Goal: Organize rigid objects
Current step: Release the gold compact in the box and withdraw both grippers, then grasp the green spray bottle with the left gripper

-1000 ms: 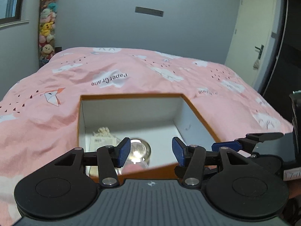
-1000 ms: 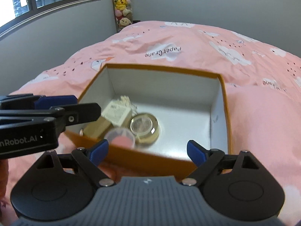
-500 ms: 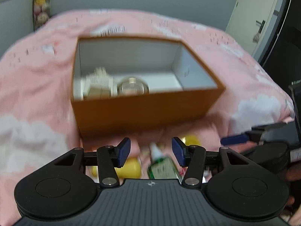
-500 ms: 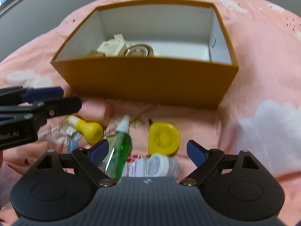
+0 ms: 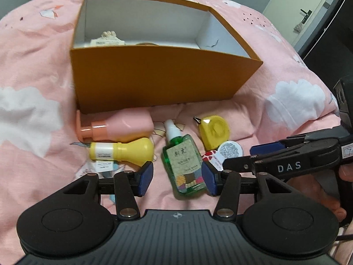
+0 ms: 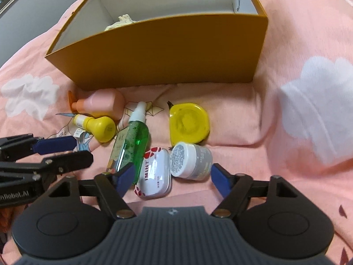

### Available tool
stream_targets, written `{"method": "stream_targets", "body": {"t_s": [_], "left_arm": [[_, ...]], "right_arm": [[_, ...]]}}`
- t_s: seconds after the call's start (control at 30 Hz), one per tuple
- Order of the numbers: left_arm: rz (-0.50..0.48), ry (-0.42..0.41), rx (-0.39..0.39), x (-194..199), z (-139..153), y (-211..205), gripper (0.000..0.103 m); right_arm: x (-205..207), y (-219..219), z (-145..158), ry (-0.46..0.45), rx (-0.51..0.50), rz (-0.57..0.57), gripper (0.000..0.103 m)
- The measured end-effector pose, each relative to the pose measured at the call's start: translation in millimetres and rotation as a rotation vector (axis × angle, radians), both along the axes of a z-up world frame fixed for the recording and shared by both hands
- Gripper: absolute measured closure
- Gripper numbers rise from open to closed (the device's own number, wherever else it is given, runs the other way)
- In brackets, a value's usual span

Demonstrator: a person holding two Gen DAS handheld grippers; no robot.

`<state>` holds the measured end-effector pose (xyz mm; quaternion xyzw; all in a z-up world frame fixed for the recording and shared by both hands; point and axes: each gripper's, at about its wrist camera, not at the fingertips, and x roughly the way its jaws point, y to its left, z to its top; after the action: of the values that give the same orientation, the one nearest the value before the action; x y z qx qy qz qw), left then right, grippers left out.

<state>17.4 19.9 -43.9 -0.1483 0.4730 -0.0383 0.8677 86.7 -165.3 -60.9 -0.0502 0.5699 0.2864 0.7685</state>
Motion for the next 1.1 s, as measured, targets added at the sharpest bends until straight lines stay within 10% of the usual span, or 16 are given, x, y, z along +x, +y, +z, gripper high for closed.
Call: {"method": "stream_targets", "body": {"t_s": [0.33, 1.1], "left_arm": [[-0.023, 0.053, -0.022, 26, -19, -18, 0.028], [0.046, 0.122, 0.030, 22, -29, -9, 0.046]], "right_arm": [[12, -11, -4, 0.013, 0.008, -0.090, 0.037], [15, 11, 7, -0.060, 0.061, 0.010, 0.062]]}}
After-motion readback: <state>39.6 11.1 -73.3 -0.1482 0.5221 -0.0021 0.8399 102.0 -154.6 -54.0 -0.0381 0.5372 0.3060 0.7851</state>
